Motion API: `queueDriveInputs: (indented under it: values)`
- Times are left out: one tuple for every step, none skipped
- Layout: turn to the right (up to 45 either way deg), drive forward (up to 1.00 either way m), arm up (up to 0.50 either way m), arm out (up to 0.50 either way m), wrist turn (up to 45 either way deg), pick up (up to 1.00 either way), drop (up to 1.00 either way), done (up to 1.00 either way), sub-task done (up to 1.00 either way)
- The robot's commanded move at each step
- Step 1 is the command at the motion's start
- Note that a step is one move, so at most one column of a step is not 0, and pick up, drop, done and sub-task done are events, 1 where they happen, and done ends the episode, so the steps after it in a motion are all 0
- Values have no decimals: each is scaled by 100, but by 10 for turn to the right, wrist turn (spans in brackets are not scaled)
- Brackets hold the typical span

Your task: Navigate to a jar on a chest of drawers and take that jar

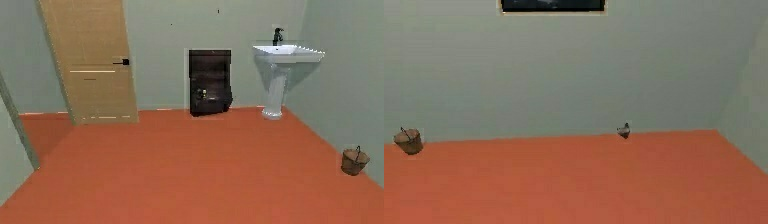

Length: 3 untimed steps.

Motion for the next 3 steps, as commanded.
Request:
queueDriveInputs:
  values:
    - [-30,0,0,0,0,0,0,0,0]
    - [0,70,0,0,0,0,0,0,0]
    - [-420,0,0,0,0,0,0,0,0]
